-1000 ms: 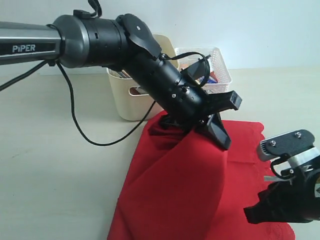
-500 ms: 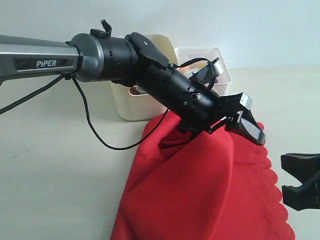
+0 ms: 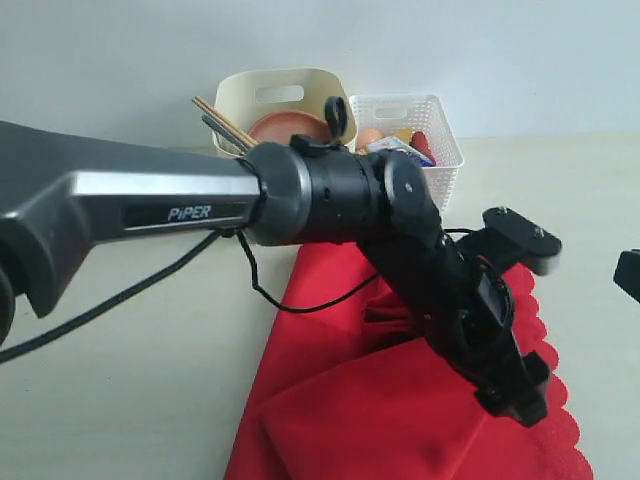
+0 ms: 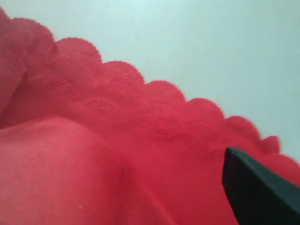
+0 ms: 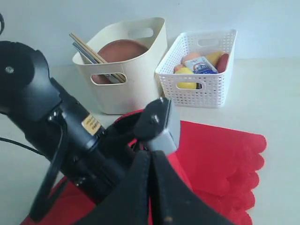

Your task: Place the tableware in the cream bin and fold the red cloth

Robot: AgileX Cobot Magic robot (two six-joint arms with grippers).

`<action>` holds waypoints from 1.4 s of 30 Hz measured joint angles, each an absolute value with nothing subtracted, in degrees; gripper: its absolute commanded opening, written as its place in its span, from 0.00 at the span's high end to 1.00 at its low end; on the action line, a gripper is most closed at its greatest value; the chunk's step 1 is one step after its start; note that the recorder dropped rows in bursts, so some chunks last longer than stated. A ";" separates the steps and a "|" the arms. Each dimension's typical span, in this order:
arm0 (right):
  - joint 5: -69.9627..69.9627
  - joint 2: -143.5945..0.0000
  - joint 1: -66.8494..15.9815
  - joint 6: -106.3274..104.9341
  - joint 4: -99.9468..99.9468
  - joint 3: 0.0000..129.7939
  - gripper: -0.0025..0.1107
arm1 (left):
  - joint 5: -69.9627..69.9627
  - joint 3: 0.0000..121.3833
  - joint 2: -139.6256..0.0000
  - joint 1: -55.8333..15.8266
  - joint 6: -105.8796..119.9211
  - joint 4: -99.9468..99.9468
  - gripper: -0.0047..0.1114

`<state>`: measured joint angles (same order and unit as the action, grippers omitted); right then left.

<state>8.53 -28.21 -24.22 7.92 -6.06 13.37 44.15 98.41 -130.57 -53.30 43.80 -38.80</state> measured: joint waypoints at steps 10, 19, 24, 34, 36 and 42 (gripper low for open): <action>8.76 -28.21 -24.22 8.14 -6.29 13.37 0.98 | 45.20 102.16 -130.57 -65.85 21.29 13.88 0.26; 8.76 -28.21 -24.22 8.14 -6.29 13.37 0.98 | 50.08 102.71 -130.37 -68.29 12.49 29.00 0.26; 8.76 -28.21 -24.22 8.14 -6.29 13.37 0.98 | 52.38 102.71 -130.02 -69.87 11.22 35.16 0.26; 8.76 -28.21 -24.22 8.14 -6.29 13.37 0.98 | 59.13 102.71 -127.09 -69.63 7.97 43.32 0.26; 8.76 -28.21 -24.22 8.14 -6.29 13.37 0.98 | 59.03 102.71 -125.76 -68.94 7.86 42.97 0.26; 8.76 -28.21 -24.22 8.14 -6.76 13.37 0.98 | 61.32 102.71 -120.55 -63.24 7.61 36.11 0.28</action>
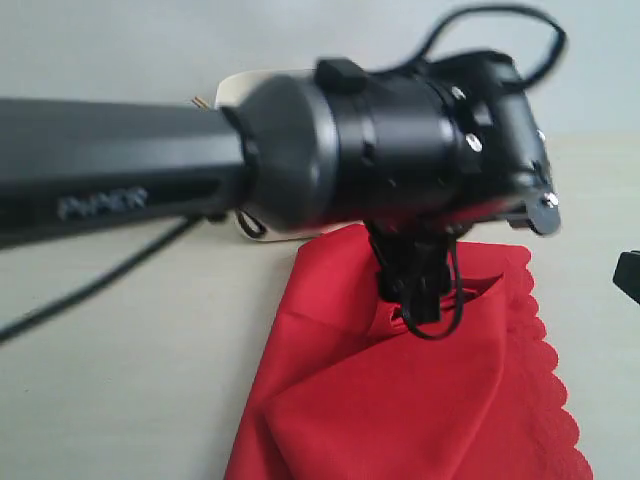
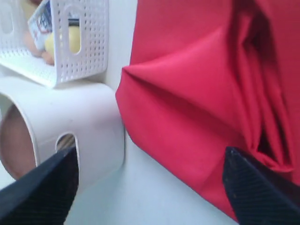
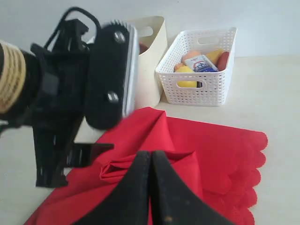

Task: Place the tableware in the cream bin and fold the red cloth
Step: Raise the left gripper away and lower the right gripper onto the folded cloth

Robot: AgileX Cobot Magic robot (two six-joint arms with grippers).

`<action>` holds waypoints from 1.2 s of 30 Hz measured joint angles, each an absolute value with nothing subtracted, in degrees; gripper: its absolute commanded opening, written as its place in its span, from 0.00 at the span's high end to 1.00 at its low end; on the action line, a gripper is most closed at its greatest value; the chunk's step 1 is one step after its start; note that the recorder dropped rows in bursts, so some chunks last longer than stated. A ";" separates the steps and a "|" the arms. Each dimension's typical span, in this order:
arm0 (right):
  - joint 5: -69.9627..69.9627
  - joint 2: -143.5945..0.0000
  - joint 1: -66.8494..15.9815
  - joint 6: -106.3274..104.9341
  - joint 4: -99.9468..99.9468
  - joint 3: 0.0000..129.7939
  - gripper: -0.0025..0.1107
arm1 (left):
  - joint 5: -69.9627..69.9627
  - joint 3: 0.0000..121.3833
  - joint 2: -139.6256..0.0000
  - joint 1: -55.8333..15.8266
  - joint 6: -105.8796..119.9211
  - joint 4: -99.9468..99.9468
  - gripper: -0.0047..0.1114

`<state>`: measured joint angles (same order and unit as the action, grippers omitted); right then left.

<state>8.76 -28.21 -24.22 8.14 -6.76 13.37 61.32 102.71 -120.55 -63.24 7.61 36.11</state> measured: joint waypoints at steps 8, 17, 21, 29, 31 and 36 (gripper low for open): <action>7.21 -30.42 -24.22 8.26 -9.12 13.37 0.98 | 60.77 98.93 -112.89 -51.53 7.50 20.95 0.28; 15.00 -40.66 -24.22 2.55 -12.59 23.14 0.96 | 53.71 89.58 -103.98 -45.53 7.50 14.25 0.28; 23.17 -47.36 -24.22 -7.54 -20.54 30.43 0.82 | 49.69 85.39 -98.63 -45.23 7.50 13.46 0.28; 36.53 -60.51 -24.22 -27.91 -30.74 42.12 0.47 | 46.96 79.44 -87.83 -45.23 7.50 13.43 0.28; 38.50 -63.88 -24.22 -30.86 -31.17 43.79 0.45 | 46.86 78.03 -85.24 -45.23 7.50 12.99 0.28; 40.16 -71.35 -24.22 -40.27 -31.37 45.72 0.44 | 46.86 74.86 -79.61 -43.70 7.50 8.85 0.28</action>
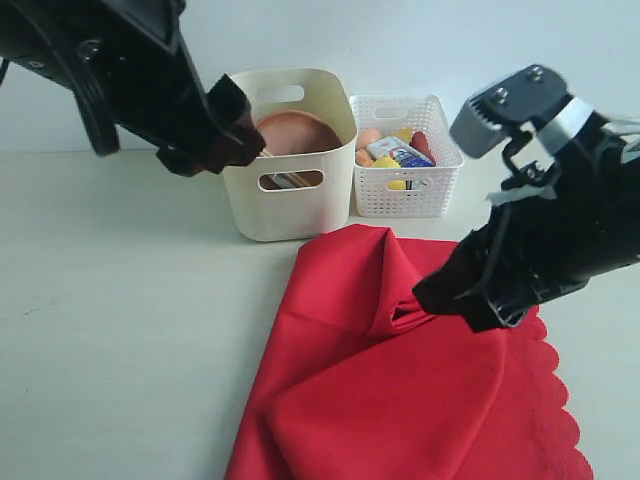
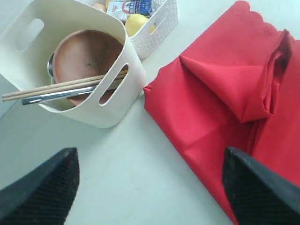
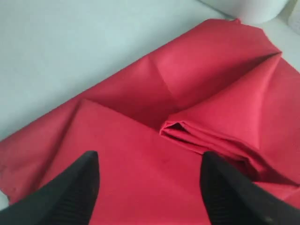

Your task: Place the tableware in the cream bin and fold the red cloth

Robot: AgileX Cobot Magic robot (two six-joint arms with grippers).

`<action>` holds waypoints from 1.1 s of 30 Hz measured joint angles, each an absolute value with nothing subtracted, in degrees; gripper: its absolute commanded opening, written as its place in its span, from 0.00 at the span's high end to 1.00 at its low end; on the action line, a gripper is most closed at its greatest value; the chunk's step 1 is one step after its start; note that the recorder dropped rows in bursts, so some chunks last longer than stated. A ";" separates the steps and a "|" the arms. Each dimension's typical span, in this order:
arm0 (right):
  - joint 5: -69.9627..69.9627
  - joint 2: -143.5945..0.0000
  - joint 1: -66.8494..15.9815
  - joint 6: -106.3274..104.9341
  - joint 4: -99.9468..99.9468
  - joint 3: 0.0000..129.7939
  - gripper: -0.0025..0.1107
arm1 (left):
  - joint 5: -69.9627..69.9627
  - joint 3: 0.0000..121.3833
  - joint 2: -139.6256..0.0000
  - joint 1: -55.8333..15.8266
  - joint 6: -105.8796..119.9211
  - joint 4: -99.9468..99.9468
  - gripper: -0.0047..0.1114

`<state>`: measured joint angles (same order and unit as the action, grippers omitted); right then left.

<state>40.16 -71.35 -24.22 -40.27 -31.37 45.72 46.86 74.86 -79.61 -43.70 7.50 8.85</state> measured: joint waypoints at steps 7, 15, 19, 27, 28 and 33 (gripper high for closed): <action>37.85 -79.63 -26.77 -54.16 -29.84 45.82 0.44 | 45.88 67.81 -73.52 -38.67 10.50 -0.99 0.28; 31.26 -84.64 -29.94 -55.88 -22.03 48.63 0.44 | 37.00 58.68 -66.73 -37.89 13.46 -4.60 0.28; 30.44 -87.41 -29.94 -55.63 -20.25 50.22 0.44 | 34.69 56.65 -65.85 -37.89 13.92 -4.60 0.28; 28.62 -94.86 -29.94 -54.84 -19.64 53.00 0.44 | 34.27 56.48 -65.85 -37.89 14.15 -4.60 0.28; 28.35 -95.47 -29.94 -54.59 -19.64 53.38 0.44 | 34.27 56.48 -65.85 -37.89 14.15 -4.60 0.28; 27.94 -97.63 -29.94 -53.56 -19.64 54.23 0.45 | 34.27 56.48 -65.85 -37.89 14.33 -4.65 0.28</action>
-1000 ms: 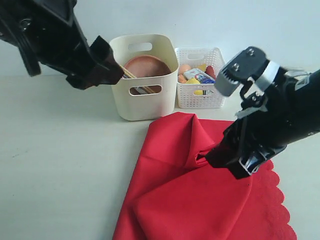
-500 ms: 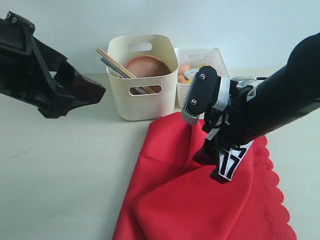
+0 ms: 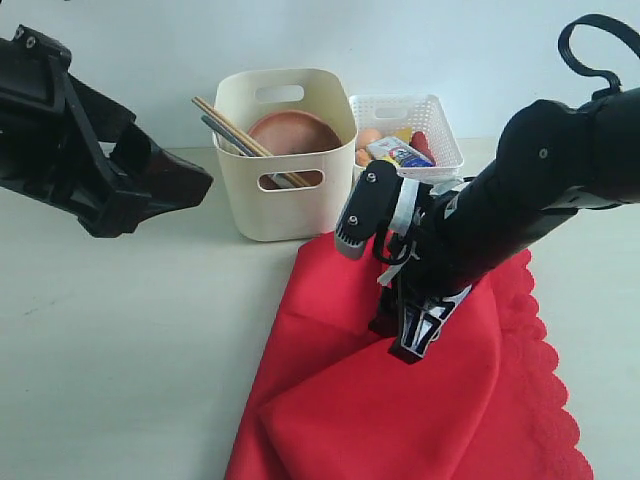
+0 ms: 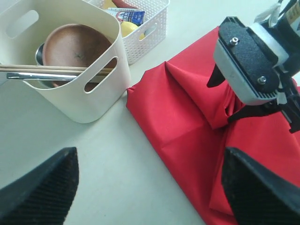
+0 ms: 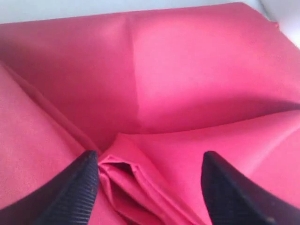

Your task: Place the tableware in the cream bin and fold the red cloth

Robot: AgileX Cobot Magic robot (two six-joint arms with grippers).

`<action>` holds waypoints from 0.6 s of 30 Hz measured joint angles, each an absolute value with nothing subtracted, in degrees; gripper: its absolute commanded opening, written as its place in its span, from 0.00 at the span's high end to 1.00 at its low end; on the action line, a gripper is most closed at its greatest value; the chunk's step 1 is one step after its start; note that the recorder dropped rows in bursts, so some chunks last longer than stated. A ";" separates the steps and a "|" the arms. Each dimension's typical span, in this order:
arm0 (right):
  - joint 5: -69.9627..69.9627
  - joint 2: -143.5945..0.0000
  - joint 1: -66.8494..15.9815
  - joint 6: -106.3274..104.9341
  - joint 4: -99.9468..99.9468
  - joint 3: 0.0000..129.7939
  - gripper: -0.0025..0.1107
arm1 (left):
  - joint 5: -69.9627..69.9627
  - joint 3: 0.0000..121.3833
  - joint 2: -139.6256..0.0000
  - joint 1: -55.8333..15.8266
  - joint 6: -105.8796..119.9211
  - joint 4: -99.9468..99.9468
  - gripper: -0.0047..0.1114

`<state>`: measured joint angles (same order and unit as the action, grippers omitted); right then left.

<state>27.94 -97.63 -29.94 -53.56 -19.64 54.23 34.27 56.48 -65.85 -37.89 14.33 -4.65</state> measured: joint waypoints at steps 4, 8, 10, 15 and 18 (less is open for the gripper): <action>29.36 -98.63 -29.94 -53.34 -19.56 54.23 0.45 | 34.17 56.48 -65.85 -37.89 14.42 -4.75 0.28; 29.83 -98.65 -29.94 -53.34 -19.90 54.46 0.40 | 34.17 56.48 -65.85 -37.89 14.42 -4.75 0.28; 29.84 -98.18 -29.94 -53.34 -21.08 55.07 0.38 | 34.17 56.48 -65.85 -37.89 14.42 -4.75 0.28; 30.38 -96.32 -29.94 -53.34 -25.11 57.07 0.36 | 34.17 56.48 -65.85 -37.89 14.42 -4.75 0.28; 30.84 -96.31 -29.94 -53.01 -25.13 57.27 0.36 | 34.17 56.48 -65.85 -37.89 14.42 -4.75 0.28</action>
<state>30.84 -96.31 -29.94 -53.01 -25.13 57.27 34.17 56.48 -65.85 -37.89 14.42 -4.75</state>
